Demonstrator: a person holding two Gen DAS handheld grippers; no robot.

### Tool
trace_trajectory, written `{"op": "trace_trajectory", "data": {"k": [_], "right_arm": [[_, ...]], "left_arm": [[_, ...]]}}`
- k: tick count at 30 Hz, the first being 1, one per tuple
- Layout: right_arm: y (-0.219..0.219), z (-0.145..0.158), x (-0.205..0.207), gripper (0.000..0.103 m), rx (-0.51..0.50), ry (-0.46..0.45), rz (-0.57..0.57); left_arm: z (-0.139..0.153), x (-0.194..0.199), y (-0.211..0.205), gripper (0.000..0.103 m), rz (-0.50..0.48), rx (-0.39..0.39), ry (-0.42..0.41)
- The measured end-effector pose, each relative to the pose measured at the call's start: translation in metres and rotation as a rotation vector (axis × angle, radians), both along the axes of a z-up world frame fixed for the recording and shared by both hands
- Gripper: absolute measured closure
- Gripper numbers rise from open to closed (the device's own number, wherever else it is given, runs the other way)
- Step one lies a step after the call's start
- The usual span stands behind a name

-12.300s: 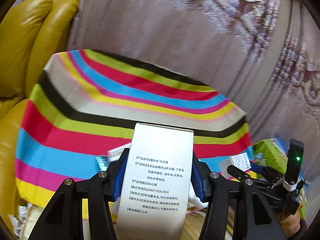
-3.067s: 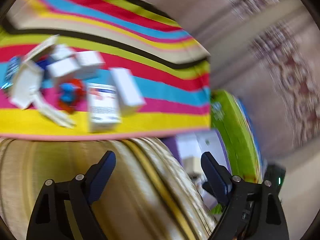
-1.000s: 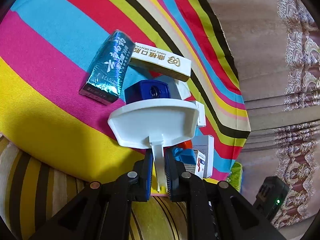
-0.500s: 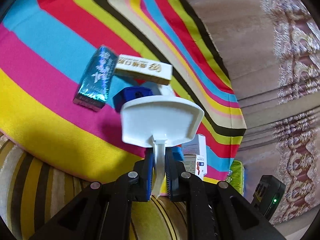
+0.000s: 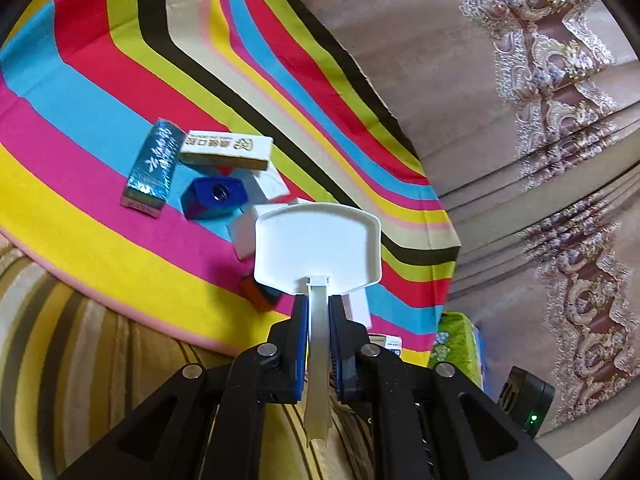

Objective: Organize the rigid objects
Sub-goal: 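Carry the stand and medicine box into the purple-rimmed box and release them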

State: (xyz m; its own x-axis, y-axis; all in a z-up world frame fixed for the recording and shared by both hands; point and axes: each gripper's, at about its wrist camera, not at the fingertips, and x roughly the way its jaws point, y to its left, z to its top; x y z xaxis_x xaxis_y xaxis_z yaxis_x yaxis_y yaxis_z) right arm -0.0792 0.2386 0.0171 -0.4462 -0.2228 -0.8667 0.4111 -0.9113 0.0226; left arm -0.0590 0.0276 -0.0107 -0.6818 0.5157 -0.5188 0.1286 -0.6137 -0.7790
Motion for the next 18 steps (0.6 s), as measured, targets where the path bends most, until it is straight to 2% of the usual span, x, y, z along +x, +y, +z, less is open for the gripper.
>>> {"op": "trace_trajectory", "data": {"k": [8,18], "right_arm": [[0.035,0.013,0.017,0.058,-0.035,0.015,-0.047],[0.106,0.019,0.026,0.058,-0.079,0.014,-0.189]], "left_arm": [[0.009,0.005,0.026,0.093,-0.108,0.012,0.027],[0.01,0.006,0.071,0.092,-0.263,0.038,0.022]]}}
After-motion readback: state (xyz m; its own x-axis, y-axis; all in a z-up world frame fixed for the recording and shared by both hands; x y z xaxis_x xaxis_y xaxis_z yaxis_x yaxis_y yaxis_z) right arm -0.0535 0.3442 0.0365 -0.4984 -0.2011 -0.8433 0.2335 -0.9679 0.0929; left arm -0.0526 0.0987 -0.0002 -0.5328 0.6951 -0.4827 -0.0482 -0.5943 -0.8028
